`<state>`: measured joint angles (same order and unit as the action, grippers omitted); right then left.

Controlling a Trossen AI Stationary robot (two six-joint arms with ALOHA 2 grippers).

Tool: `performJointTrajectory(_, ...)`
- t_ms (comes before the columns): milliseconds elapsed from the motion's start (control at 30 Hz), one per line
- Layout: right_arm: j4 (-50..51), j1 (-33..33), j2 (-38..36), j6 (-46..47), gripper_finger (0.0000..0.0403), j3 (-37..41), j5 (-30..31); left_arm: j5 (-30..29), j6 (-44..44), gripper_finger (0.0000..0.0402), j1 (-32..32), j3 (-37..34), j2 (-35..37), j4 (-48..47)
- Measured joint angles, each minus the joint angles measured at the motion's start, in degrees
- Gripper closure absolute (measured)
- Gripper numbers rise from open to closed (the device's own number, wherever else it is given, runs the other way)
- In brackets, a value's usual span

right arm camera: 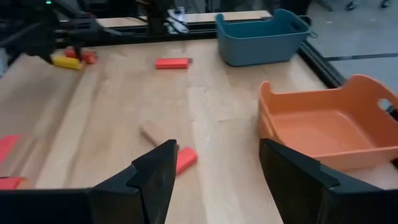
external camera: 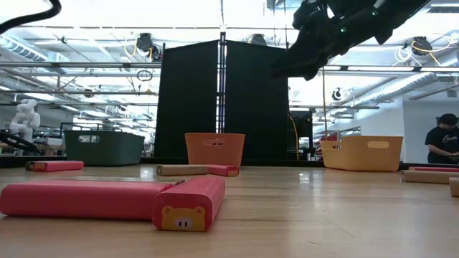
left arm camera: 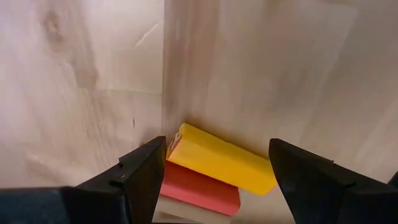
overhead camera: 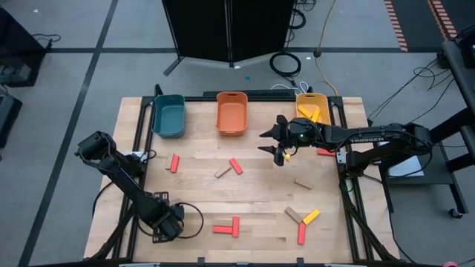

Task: Sort blocks
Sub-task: Put the yellow block into the yellow bin

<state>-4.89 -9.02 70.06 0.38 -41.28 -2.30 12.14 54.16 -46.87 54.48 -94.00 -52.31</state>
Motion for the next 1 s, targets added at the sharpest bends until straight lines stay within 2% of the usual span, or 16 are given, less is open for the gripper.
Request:
performJointTrajectory(100, -0.02, 0.58, 0.0, -0.01, 0.0181, 0.0, -0.79, -0.06, 5.4, 0.0123, -0.02, 0.0, 0.0, 0.98)
performJointTrajectory(533, -0.68, 0.88, 0.0, -2.82, 0.0181, 0.0, -0.88, 3.87, 41.74, 0.0123, -0.2, 0.04, 0.0, 3.93)
performJointTrajectory(1000, 1.4, 4.7, 0.0, -0.06, 0.0181, 0.0, -1.04, 3.85, 52.75, 0.0123, -2.88, -0.61, 0.02, 5.53)
